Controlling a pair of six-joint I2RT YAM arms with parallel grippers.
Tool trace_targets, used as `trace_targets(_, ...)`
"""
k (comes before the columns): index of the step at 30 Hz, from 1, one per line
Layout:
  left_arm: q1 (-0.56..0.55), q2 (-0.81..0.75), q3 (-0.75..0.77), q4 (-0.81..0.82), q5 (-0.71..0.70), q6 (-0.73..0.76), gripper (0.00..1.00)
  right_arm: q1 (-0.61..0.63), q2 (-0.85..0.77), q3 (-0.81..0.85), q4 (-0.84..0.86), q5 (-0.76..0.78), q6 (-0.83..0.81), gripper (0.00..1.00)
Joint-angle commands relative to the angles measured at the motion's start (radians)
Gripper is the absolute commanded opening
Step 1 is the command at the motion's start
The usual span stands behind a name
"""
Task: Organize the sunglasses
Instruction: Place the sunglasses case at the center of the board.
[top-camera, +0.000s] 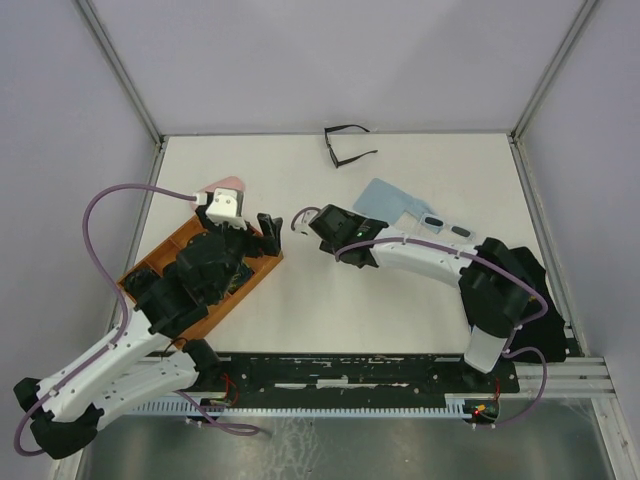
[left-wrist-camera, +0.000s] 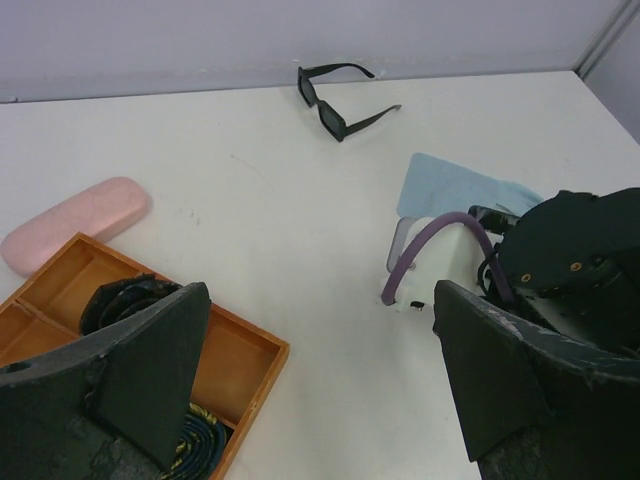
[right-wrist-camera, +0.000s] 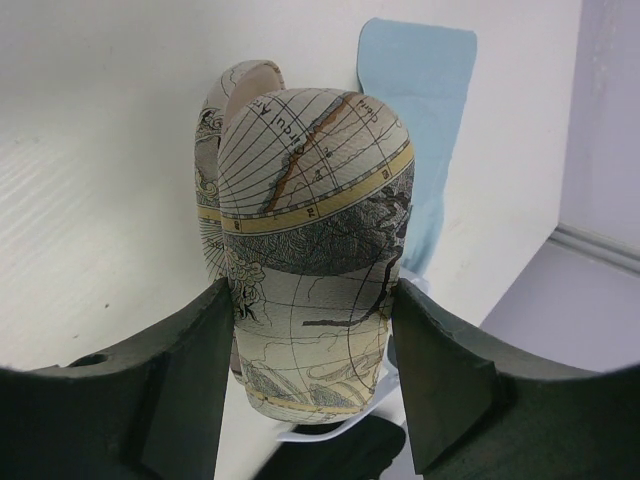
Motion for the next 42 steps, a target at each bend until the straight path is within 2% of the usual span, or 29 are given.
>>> trace_targets(1, 0.0, 0.01, -0.001, 0.025, -0.038, 0.049, 0.99, 0.015, 0.027, 0.002, 0.128, 0.135, -0.123, 0.24)
trace_targets(7, 0.001, 0.009, -0.009, 0.036, -0.034, 0.044, 0.99, 0.022, 0.064, -0.019, 0.162, 0.125, -0.146, 0.32)
trace_targets(17, 0.001, 0.033, -0.005, 0.044, -0.017, 0.046, 0.99, 0.039, 0.117, -0.048, 0.189, 0.121, -0.155, 0.37)
trace_targets(36, 0.0, 0.041, -0.008, 0.034, -0.021, 0.036, 0.99, 0.069, 0.069, -0.126, 0.205, 0.074, -0.093, 0.86)
trace_targets(42, 0.001, 0.039, -0.01, 0.032, -0.02, 0.031, 0.99, 0.089, -0.001, -0.142, 0.188, 0.012, -0.063, 0.91)
